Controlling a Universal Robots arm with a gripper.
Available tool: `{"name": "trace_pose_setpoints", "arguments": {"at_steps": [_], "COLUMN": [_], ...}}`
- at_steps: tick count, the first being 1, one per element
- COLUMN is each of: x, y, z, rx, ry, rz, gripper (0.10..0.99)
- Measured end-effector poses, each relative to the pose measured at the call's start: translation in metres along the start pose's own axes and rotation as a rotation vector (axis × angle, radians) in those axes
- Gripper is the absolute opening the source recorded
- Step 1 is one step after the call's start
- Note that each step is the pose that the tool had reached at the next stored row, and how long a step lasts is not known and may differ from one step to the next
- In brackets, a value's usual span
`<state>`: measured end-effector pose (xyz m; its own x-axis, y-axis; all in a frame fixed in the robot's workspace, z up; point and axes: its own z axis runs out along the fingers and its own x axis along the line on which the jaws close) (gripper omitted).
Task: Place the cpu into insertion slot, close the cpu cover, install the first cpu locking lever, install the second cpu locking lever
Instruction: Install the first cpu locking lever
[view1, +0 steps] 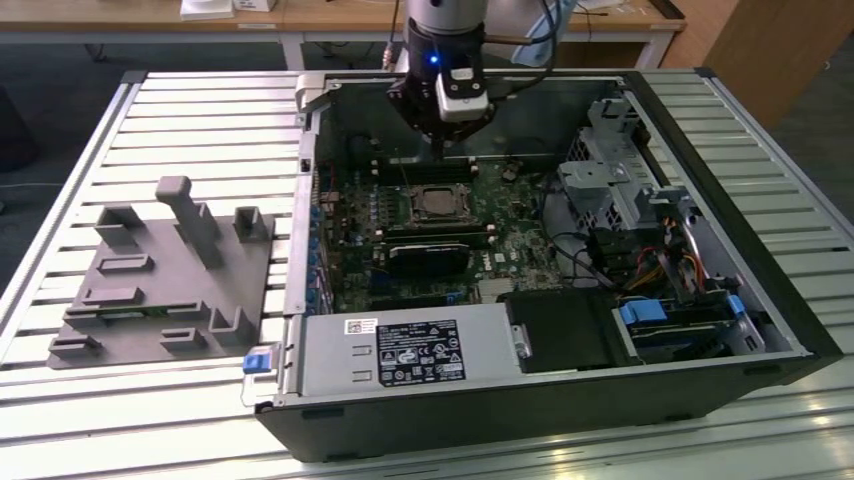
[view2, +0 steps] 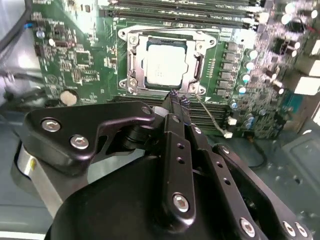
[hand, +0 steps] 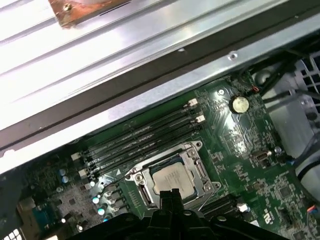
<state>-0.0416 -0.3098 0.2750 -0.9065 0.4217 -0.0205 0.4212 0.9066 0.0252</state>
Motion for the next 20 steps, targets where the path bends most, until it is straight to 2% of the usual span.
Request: {"name": "trace_pose_setpoints", "arguments": {"at_steps": [4, 9, 20], "x": [0.0002, 0.0074, 0.0075], "y": [-0.0001, -0.0035, -0.0035], "z": [0.0013, 0.0020, 0.0034], "rx": [-0.001, -0.002, -0.006], "ry": [0.0020, 0.0026, 0.0077], "rz": [-0.072, -0.092, -0.291], "gripper": [0.106, 0.106, 0.106]}}
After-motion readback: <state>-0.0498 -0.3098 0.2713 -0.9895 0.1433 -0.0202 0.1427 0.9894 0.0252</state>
